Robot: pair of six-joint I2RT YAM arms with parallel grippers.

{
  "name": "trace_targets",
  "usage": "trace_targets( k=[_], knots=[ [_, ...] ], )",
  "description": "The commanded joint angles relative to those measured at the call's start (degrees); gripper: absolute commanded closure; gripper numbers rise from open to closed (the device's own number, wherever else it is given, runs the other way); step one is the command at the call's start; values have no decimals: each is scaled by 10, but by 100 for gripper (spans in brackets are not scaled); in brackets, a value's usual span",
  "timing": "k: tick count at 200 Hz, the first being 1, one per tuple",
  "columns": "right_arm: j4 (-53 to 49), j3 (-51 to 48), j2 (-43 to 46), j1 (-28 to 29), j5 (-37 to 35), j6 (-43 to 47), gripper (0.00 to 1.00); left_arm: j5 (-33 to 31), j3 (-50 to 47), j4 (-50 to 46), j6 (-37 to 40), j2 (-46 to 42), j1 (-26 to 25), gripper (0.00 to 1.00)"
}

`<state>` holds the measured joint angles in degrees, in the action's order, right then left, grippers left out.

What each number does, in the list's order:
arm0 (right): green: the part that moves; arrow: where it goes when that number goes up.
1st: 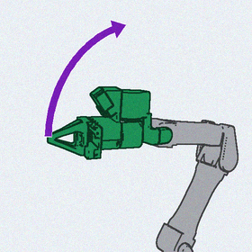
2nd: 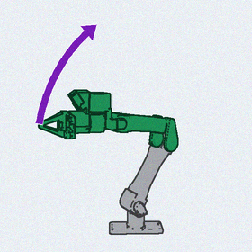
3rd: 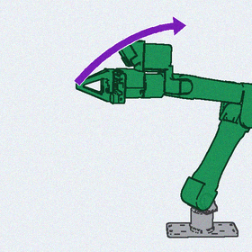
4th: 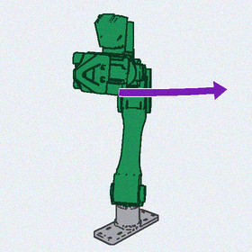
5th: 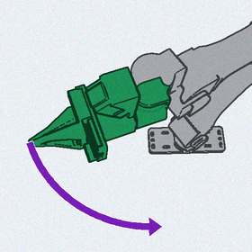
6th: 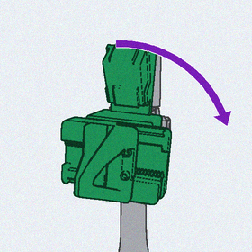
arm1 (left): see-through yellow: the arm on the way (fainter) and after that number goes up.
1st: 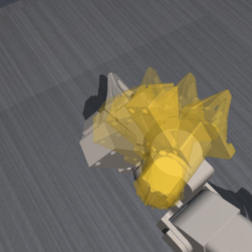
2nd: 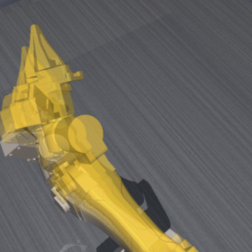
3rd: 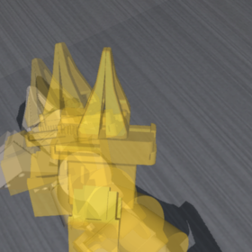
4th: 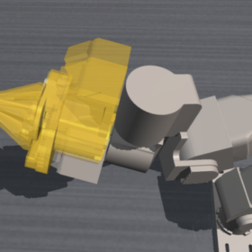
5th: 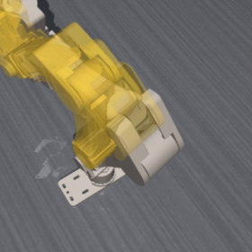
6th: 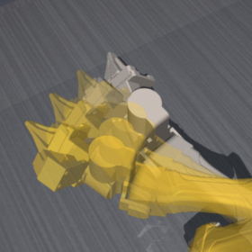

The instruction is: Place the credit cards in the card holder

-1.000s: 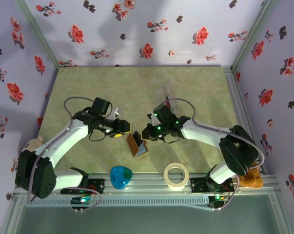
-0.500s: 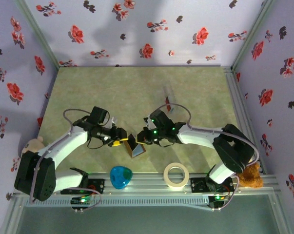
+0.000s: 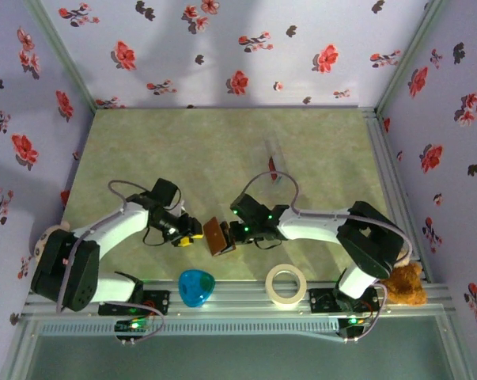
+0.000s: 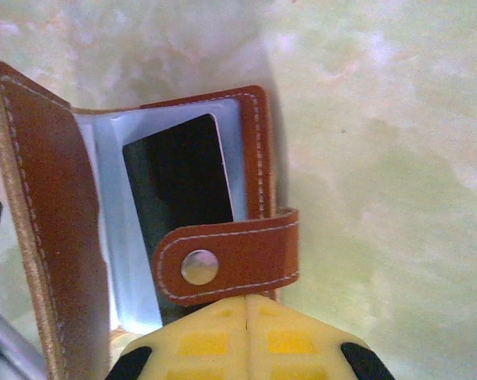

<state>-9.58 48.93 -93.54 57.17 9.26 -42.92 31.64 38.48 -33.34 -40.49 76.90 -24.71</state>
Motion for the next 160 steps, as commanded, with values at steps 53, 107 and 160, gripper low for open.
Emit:
trace_targets(
  k=[53, 107, 160],
  knots=[
    [-1, -13, 34, 8, -34, 20, 100, 32, -18, 66, -11, 66, 6, 84],
    [63, -32, 26, 8, 36, -5, 100, 27, -15, 87, -4, 116, 2, 98],
    [110, -31, 7, 5, 96, -26, 94, 30, -37, 131, -13, 144, -3, 100]
  ],
)
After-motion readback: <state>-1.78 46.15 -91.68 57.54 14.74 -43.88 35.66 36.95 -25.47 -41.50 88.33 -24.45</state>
